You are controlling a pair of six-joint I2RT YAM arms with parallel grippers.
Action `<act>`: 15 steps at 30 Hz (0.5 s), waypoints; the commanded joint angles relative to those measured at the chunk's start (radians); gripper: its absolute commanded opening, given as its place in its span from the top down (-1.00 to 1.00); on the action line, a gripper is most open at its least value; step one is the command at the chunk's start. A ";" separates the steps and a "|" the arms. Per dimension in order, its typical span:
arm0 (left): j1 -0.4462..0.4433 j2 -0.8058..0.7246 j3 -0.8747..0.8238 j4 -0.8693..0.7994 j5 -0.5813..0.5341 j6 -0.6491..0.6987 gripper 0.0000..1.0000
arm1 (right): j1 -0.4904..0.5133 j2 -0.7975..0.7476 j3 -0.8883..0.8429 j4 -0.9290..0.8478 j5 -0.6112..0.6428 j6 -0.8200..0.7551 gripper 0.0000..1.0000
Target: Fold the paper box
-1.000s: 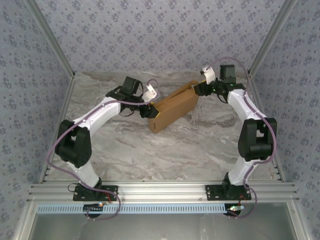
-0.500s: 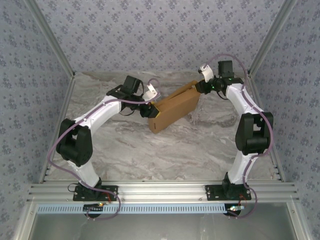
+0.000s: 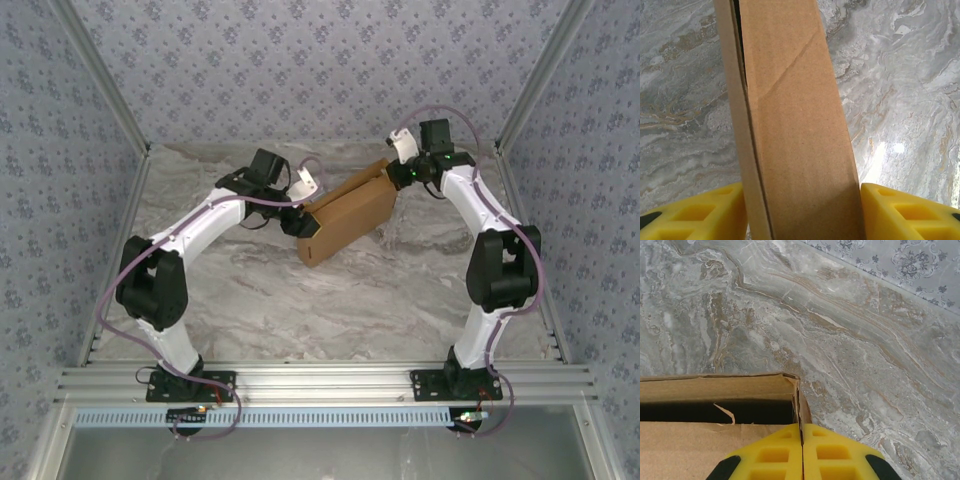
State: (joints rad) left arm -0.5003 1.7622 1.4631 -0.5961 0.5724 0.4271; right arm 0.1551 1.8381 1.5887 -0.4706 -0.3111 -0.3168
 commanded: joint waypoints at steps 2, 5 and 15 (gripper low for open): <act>-0.008 0.020 0.019 -0.074 -0.023 0.022 -0.23 | 0.009 -0.019 0.007 -0.085 0.073 0.059 0.85; -0.010 0.020 0.026 -0.076 -0.019 0.022 -0.31 | 0.014 -0.019 0.007 -0.088 0.084 0.062 0.85; -0.013 0.016 0.029 -0.074 -0.004 0.016 -0.44 | 0.015 -0.005 0.004 -0.096 0.099 0.063 0.87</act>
State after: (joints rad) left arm -0.5068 1.7702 1.4719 -0.6258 0.5598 0.4301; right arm 0.1711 1.8290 1.5887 -0.4839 -0.2565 -0.2756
